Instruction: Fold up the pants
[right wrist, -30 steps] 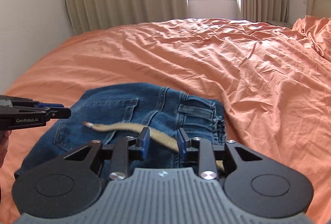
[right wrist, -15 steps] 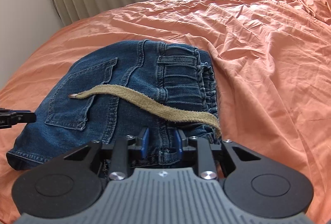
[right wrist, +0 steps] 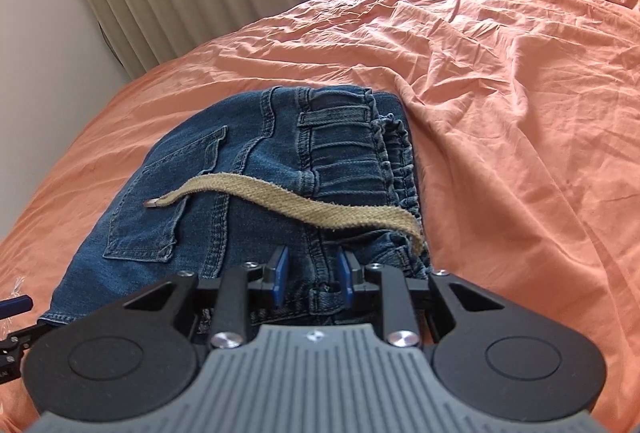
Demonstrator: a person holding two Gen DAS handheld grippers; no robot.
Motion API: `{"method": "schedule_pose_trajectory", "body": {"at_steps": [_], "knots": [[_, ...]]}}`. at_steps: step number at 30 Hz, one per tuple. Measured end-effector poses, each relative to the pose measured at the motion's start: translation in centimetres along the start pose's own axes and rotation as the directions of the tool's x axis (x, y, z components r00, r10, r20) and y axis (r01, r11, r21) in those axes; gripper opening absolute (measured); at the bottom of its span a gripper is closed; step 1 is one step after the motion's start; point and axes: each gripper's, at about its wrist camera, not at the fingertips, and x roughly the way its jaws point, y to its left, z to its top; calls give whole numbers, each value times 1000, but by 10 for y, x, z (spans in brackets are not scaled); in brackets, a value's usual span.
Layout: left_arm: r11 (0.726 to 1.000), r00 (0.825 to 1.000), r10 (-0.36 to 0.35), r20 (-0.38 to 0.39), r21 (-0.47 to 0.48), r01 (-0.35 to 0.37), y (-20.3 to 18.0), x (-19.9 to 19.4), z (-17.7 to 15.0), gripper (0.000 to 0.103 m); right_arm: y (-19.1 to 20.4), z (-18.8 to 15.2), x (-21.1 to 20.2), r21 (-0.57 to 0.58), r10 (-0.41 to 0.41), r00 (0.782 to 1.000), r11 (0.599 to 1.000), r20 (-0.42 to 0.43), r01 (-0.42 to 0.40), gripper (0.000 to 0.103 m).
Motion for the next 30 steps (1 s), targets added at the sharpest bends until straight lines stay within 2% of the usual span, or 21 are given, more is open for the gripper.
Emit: {"method": "schedule_pose_trajectory", "body": {"at_steps": [1, 2, 3, 5, 7, 9, 11, 13, 15, 19, 20, 21, 23, 25, 27, 28, 30], "knots": [[1000, 1000, 5, -17, 20, -5, -5, 8, 1, 59, -1, 0, 0, 3, 2, 1000, 1000, 1, -2, 20], [999, 999, 26, -29, 42, -25, -10, 16, 2, 48, 0, 0, 0, 3, 2, 1000, 1000, 1, -2, 20], [997, 998, 52, -26, 54, -50, -12, 21, 4, 45, 0, 0, 0, -1, 2, 1000, 1000, 1, -2, 20], [998, 998, 56, -9, 34, -55, -14, 25, 9, 33, 1, 0, 0, -15, 0, 1000, 1000, 1, 0, 20], [993, 996, 87, 22, 81, -89, -22, 24, 15, 29, 0, 0, 1, -12, 3, 1000, 1000, 2, -3, 20], [969, 991, 129, 32, 210, -133, -37, 26, 15, 26, -1, 0, 2, 0, 7, 1000, 1000, 4, -7, 21], [952, 990, 140, -22, 278, -129, -39, 35, 9, 23, -1, 0, 2, -3, 10, 1000, 1000, 3, -10, 21], [930, 990, 135, -28, 348, -117, -38, 36, -2, 23, 0, -1, 1, -13, 16, 1000, 1000, 1, -16, 21], [887, 990, 140, -5, 445, -123, -43, 30, -13, 23, -2, 0, 1, -17, 17, 1000, 1000, -3, -17, 20], [828, 991, 137, -5, 549, -112, -47, 16, -26, 15, -2, 2, 3, -8, 11, 1000, 1000, -11, -11, 20], [813, 991, 131, -8, 573, -103, -48, 13, -33, 8, -2, 2, 4, -8, 7, 1000, 1000, -11, -8, 20], [809, 993, 119, -14, 582, -88, -48, 11, -39, 8, -1, 2, 4, -9, 3, 1000, 1000, -11, -3, 20], [821, 993, 111, -36, 566, -71, -47, 14, -44, 8, 2, 1, 5, -19, -8, 1000, 1000, -9, 8, 20], [862, 993, 98, -63, 505, -53, -46, 14, -39, 8, 5, 0, 5, -38, -16, 1000, 999, -6, 16, 20], [873, 993, 97, -63, 484, -55, -44, 12, -41, 7, 4, 0, 5, -38, -13, 1000, 999, -6, 13, 20], [883, 992, 93, -80, 467, -45, -43, 11, -42, 2, 4, 0, 6, -33, -13, 1000, 999, -7, 12, 20], [898, 989, 83, -125, 439, -20, -40, 8, -47, 0, 4, 1, 5, -23, -17, 1000, 1000, -14, 17, 20]]}}
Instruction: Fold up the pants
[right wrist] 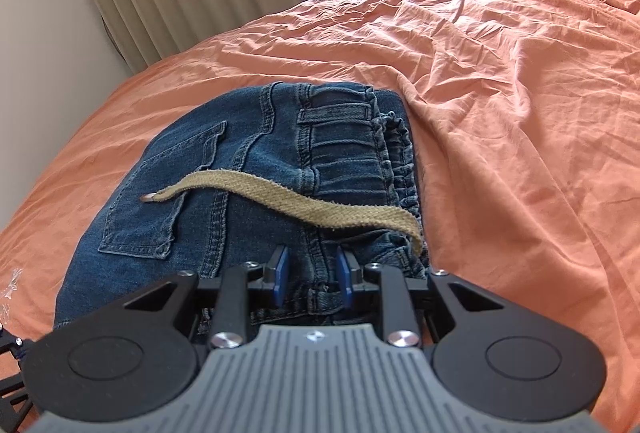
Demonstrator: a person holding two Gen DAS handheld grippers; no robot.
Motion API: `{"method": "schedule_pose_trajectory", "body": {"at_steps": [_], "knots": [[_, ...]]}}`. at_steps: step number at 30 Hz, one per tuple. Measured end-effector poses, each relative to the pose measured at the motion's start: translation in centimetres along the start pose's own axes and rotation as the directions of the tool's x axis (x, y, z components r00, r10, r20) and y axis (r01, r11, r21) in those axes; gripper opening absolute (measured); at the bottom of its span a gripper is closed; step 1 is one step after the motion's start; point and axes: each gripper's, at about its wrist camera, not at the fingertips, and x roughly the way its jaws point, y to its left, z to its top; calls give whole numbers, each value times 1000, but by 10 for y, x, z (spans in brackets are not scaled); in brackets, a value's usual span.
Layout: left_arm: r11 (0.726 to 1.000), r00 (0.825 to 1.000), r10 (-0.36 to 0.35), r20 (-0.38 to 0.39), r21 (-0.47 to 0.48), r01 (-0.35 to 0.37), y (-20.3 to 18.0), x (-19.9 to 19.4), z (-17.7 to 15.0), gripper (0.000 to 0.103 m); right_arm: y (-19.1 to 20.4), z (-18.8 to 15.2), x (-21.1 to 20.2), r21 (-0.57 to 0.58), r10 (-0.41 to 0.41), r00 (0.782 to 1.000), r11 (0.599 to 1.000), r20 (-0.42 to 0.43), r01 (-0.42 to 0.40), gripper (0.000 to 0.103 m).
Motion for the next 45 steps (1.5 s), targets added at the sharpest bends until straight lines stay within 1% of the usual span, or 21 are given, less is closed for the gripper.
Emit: {"method": "schedule_pose_trajectory", "body": {"at_steps": [2, 6, 10, 11, 12, 13, 15, 19, 22, 24, 26, 27, 28, 30, 31, 34, 35, 37, 38, 40, 45], "knots": [[998, 1000, -1, -13, -68, 0, 9, -8, -6, 0, 2, 1, -2, 0, -9, 1000, 1000, -14, 9, 20], [958, 999, -41, 20, -282, 45, 48, -29, 1, 2, 4, 6, -11, 15, -17, 999, 1000, -49, 17, 21], [901, 995, -79, 65, -423, 99, 83, -40, 13, 21, 2, 4, -29, 67, 17, 995, 998, -96, -11, 32], [884, 994, -80, 74, -456, 105, 90, -41, 16, 30, 2, 3, -34, 71, 14, 993, 997, -113, -6, 38], [872, 993, -81, 82, -477, 111, 96, -40, 18, 33, 3, 2, -38, 64, -3, 992, 998, -126, 11, 49], [858, 992, -84, 90, -499, 118, 101, -37, 21, 36, 3, 1, -44, 52, -24, 992, 998, -124, 30, 52], [825, 987, -121, 102, -543, 158, 110, -36, 26, 36, 0, 0, -56, 36, -38, 992, 998, -119, 42, 52], [695, 944, -270, 192, -639, 329, 130, -28, 33, 36, -16, 9, -69, 90, 8, 993, 996, -119, 2, 59], [664, 946, -261, 194, -675, 321, 142, -10, 41, 36, -26, 22, -71, 127, 54, 992, 991, -111, -39, 60], [626, 947, -252, 201, -712, 318, 150, 3, 45, 36, -32, 33, -66, 152, 81, 991, 986, -109, -64, 67], [550, 939, -256, 231, -763, 338, 161, 17, 44, 38, -37, 43, -54, 155, 65, 989, 987, -130, -44, 71], [527, 937, -262, 230, -780, 339, 164, 23, 45, 41, -39, 48, -47, 148, 34, 989, 989, -141, -13, 71], [510, 939, -258, 225, -794, 331, 166, 29, 46, 52, -41, 52, -41, 141, 21, 990, 990, -140, -1, 71], [497, 947, -228, 226, -810, 313, 170, 40, 46, 71, -48, 59, -28, 157, 36, 990, 987, -139, -14, 71], [485, 947, -221, 232, -817, 313, 172, 47, 46, 73, -51, 62, -22, 179, 50, 990, 984, -135, -25, 71], [474, 932, -272, 241, -809, 348, 176, 66, 47, 81, -57, 68, -2, 209, 94, 981, 976, -168, -58, 71], [456, 920, -302, 249, -810, 368, 177, 72, 48, 81, -57, 70, 4, 206, 99, 979, 977, -179, -61, 71], [387, 895, -352, 273, -829, 405, 179, 86, 46, 81, -61, 71, 17, 210, 126, 974, 974, -190, -85, 70], [366, 883, -365, 296, -826, 428, 180, 91, 46, 81, -65, 71, 22, 222, 131, 973, 971, -192, -87, 66], [367, 873, -373, 314, -814, 450, 179, 102, 46, 76, -73, 70, 31, 247, 154, 968, 964, -197, -103, 64], [259, 822, -416, 390, -815, 518, 180, 134, 34, 71, -96, 64, 52, 343, 258, 947, 921, -190, -182, 64]]}}
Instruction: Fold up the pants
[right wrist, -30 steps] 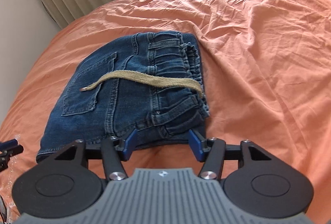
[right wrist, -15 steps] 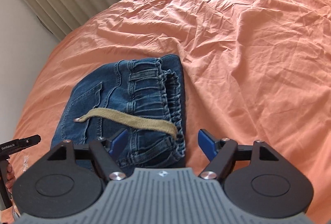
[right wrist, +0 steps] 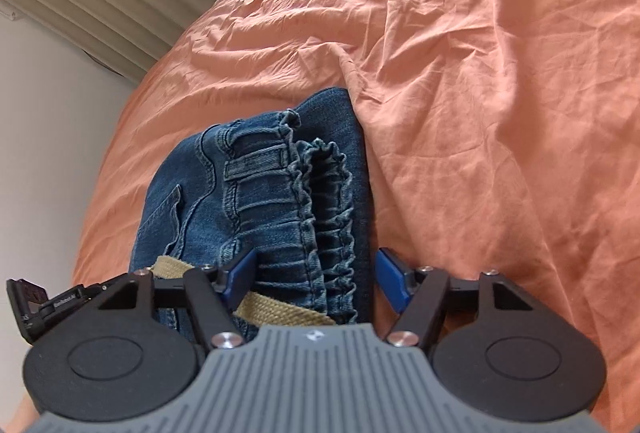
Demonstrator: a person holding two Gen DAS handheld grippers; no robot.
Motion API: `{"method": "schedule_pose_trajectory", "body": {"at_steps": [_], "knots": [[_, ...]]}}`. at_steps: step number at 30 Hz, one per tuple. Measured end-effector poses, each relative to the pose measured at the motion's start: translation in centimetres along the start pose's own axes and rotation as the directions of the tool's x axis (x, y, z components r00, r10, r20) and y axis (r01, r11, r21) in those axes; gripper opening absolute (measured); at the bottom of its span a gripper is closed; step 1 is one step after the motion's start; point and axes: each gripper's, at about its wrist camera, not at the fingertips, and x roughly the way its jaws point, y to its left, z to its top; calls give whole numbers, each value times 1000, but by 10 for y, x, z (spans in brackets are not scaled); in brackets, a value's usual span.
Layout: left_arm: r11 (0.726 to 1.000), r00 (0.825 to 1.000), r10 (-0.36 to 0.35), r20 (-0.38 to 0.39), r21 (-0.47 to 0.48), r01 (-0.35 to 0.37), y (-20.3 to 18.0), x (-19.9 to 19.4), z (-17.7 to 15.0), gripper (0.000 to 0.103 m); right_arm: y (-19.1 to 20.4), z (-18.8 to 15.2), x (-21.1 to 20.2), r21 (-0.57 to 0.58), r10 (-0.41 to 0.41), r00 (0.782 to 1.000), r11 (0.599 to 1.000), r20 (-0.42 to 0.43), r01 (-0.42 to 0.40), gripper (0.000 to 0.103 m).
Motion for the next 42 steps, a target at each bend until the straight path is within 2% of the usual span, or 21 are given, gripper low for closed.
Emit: {"method": "schedule_pose_trajectory", "body": {"at_steps": [3, 5, 6, 9, 10, 11, 17, 21, 30, 37, 42], "knots": [[997, 999, -48, 15, -67, 49, 13, 7, 3, 65, -14, 0, 8, 41, 69, 998, 997, -8, -68, 65], [995, 998, -66, 19, -79, 67, 17, 14, 5, 61, -20, 0, 13, 70, 111, 994, 991, 1, -111, 65], [994, 997, -73, 19, -80, 74, 17, 16, 5, 59, -21, 1, 14, 76, 124, 992, 989, 6, -124, 62], [993, 996, -84, 24, -84, 86, 16, 21, 6, 45, -21, 0, 20, 92, 152, 988, 984, 25, -154, 53], [993, 996, -81, 29, -87, 83, 14, 22, 6, 36, -20, 0, 20, 92, 156, 987, 983, 29, -159, 51], [994, 997, -65, 35, -82, 68, 10, 22, 5, 31, -20, -1, 20, 89, 158, 987, 983, 34, -161, 46], [1000, 998, 19, 66, -11, -18, -13, 11, 5, 8, 4, 3, 7, 35, 109, 993, 993, 37, -110, 27], [999, 996, 41, 85, 21, -43, -24, -4, 9, 6, 25, 7, -3, -4, 70, 996, 998, 47, -70, 22], [995, 989, 15, 145, 93, -29, -48, -61, 12, 6, 96, -3, -46, -123, 49, 996, 992, 77, -40, 19], [996, 981, 19, 191, 86, -36, -22, -131, 24, 6, 172, -28, -51, -218, 102, 993, 972, 58, -87, 19], [993, 975, 60, 213, 87, -80, 8, -185, 40, 6, 232, -48, -28, -266, 156, 988, 953, 14, -147, 19]]}}
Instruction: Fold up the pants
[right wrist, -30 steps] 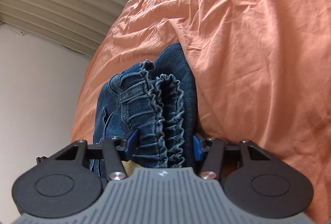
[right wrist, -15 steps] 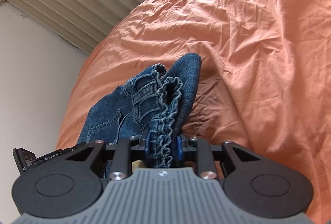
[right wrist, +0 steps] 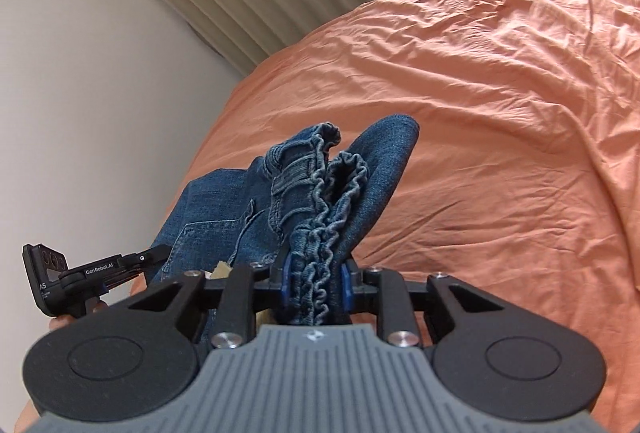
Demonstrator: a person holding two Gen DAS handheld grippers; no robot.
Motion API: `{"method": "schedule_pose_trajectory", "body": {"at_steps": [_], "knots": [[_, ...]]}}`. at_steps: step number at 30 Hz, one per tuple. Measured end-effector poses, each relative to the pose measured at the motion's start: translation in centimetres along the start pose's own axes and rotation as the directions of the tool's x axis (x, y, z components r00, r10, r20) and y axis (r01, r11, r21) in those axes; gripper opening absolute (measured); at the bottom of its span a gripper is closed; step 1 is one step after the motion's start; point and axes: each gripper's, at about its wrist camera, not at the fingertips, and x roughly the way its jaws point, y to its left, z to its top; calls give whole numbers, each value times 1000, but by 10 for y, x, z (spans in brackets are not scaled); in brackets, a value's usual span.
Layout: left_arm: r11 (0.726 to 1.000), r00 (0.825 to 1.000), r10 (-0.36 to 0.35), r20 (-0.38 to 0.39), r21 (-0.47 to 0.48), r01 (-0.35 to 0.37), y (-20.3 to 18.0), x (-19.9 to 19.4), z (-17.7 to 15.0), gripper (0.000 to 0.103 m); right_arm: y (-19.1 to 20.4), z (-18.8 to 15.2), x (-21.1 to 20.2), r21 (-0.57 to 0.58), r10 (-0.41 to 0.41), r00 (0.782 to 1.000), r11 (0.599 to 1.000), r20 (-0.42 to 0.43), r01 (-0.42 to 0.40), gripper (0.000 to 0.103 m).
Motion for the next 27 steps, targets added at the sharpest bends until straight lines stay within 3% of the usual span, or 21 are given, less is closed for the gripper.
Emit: {"method": "schedule_pose_trajectory", "body": {"at_steps": [6, 13, 20, 27], "knots": [[997, 997, 73, 25, 25, -74, 44, -43, 27, 6, 53, -8, 54, -6, 70, 997, 998, -33, -70, 19], [985, 986, 167, 11, 29, -167, 97, -40, 33, 6, 79, -21, 130, 14, 101, 991, 995, -86, -100, 19], [978, 978, 200, -53, -50, -203, 150, 7, 3, 6, 50, -46, 195, 85, 64, 986, 995, -154, -51, 19], [974, 975, 208, -76, -78, -214, 180, 39, -9, 7, 3, -68, 221, 199, 22, 985, 980, -173, 13, 19]]}}
